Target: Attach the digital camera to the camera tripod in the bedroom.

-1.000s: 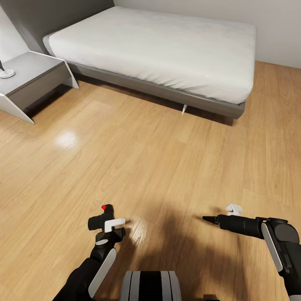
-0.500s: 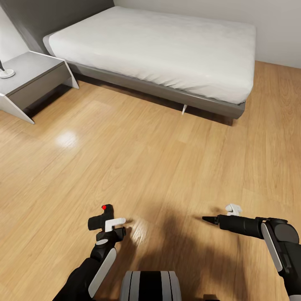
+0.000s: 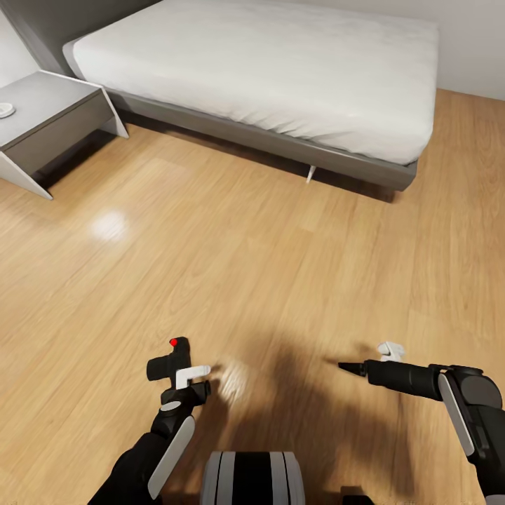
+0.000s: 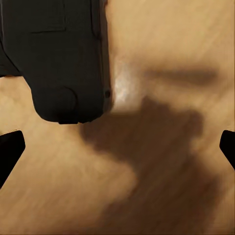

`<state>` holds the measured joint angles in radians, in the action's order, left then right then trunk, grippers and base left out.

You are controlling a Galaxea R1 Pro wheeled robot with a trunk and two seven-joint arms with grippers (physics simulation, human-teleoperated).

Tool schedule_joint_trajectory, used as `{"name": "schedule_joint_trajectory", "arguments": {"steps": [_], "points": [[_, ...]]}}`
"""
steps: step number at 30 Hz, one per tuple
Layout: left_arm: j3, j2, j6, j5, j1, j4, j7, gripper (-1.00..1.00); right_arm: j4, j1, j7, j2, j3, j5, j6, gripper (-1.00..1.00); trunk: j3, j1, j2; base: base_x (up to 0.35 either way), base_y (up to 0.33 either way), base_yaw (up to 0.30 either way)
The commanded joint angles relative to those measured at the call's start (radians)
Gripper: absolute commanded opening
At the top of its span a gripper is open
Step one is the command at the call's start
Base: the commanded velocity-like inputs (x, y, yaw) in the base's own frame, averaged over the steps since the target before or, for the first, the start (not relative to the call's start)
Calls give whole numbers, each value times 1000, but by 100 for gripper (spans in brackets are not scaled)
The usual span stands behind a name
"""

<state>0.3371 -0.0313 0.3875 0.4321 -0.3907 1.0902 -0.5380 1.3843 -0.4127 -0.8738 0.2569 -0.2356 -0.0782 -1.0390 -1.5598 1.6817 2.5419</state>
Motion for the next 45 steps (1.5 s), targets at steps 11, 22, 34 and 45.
{"name": "schedule_joint_trajectory", "arguments": {"steps": [11, 22, 34, 45], "points": [[1, 2, 1, 7, -1, 7, -12, 100, -1, 0, -135, 3, -1, 4, -8, 100, -43, 5, 3, 0, 0, 0], [-2, 2, 1, 7, -1, 11, -16, 100, 3, 0, -260, 36, -1, 2, -8, 100, -86, 10, 5, 0, 0, 0], [-4, 4, -1, 7, -1, 14, -18, 100, 0, 0, -380, 62, -1, 2, -8, 100, -86, 10, 5, 0, 0, 0], [-4, 28, -51, 8, -1, 16, -21, 100, -2, 0, -444, 73, -1, 0, -8, 100, -86, 10, 5, 0, 0, 0]]}}
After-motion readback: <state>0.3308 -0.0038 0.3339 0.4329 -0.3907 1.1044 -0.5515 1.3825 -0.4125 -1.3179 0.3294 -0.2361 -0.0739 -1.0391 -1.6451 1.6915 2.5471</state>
